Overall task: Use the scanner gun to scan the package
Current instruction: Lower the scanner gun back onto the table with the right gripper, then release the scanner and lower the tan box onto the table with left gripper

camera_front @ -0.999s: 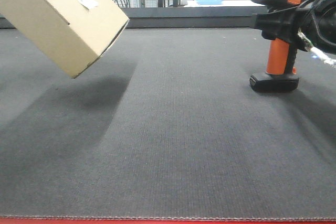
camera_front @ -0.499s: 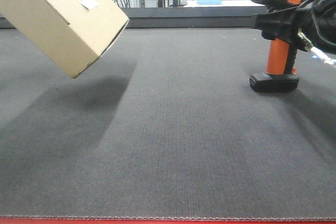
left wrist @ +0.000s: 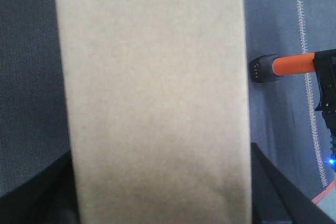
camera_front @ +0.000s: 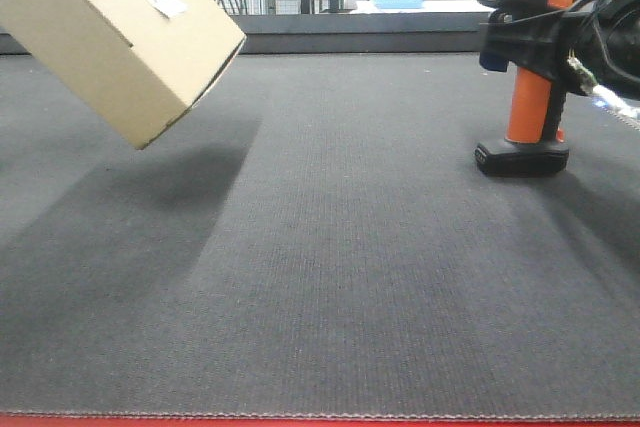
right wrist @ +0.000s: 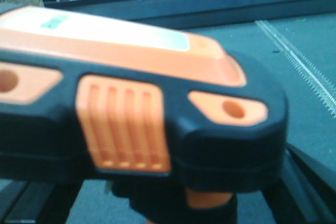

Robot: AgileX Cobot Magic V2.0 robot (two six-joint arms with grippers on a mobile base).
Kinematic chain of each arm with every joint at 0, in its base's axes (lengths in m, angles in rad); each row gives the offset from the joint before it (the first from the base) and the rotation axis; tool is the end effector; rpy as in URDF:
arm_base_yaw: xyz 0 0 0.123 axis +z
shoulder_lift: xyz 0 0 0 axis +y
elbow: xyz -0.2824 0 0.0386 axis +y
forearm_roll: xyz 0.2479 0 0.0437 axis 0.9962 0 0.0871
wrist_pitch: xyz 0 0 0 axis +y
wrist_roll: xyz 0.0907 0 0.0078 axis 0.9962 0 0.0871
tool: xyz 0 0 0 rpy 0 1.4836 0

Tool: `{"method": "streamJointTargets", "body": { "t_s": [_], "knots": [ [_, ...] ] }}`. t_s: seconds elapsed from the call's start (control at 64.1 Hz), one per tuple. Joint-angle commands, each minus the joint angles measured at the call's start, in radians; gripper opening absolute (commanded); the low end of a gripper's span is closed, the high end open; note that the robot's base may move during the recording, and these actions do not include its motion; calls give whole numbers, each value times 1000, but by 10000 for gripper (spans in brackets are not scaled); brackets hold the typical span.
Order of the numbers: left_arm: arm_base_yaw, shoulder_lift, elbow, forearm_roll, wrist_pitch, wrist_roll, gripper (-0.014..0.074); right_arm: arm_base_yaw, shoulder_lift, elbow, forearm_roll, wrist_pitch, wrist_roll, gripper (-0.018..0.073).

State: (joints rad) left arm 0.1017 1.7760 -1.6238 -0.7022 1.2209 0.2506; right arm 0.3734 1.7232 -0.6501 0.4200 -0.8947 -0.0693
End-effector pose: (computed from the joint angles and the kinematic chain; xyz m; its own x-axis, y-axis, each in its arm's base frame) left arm 0.3775 -0.0170 0.3300 -0.9276 -0.1200 -0.3537 0.1144 0.8103 -0.5748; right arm 0.3116 0.0910 0.1875 -0.1342 0.1529 -0.9791 -0.0259 0.9871 0.1577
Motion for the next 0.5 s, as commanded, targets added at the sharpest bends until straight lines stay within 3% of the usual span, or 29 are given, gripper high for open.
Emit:
{"method": "streamJointTargets", "body": {
  "t_s": [0.0, 0.187, 0.484],
  "knots": [
    [-3, -7, -6, -27, 0, -1, -111, -5, -37, -5, -7, 35, -2, 571],
    [-3, -7, -22, 46, 0, -4, -111, -5, -116, -5, -2, 191, -38, 571],
    [-3, -9, -111, 333, 0, -80, -111, -5, -224, 30, 3, 358, -38, 571]
  ]
}}
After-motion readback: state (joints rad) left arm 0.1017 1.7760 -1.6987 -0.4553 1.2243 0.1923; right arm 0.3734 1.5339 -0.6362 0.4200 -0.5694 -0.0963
